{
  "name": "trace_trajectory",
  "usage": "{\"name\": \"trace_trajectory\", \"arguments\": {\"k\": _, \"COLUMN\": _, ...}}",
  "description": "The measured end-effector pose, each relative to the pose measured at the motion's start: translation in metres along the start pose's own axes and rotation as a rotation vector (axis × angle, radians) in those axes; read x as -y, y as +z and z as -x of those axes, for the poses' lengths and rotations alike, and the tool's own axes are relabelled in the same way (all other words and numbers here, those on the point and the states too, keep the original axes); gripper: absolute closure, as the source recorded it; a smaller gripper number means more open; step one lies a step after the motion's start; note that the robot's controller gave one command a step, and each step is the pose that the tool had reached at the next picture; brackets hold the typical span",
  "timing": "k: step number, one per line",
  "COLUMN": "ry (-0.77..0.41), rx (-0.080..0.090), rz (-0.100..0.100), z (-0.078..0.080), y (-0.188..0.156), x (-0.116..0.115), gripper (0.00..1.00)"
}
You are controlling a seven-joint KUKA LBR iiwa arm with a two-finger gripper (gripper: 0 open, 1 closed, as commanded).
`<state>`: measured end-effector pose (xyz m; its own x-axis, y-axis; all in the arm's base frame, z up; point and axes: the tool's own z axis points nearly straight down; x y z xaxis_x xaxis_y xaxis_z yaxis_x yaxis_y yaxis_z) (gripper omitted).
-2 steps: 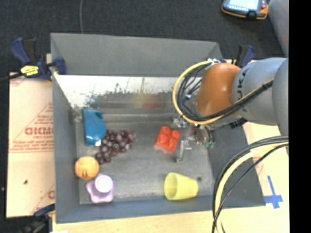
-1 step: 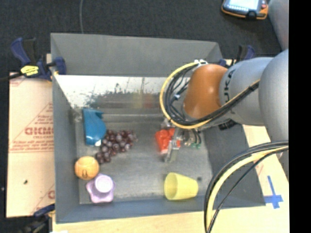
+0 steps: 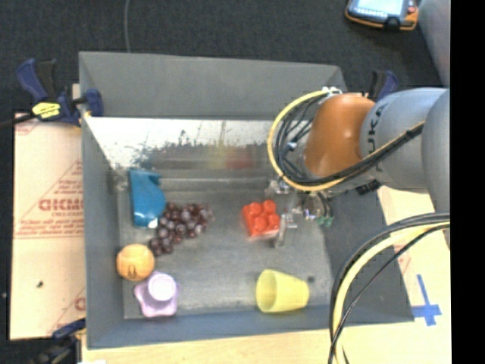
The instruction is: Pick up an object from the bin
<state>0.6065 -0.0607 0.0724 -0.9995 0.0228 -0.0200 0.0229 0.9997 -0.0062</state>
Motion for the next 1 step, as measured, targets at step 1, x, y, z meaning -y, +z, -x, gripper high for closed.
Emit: {"name": "trace_trajectory", "arguments": {"k": 1, "ry": 0.038, "rx": 0.013, "rz": 0.006, "z": -0.0063, "y": -0.0416, "x": -0.0247, "gripper": 0.0}}
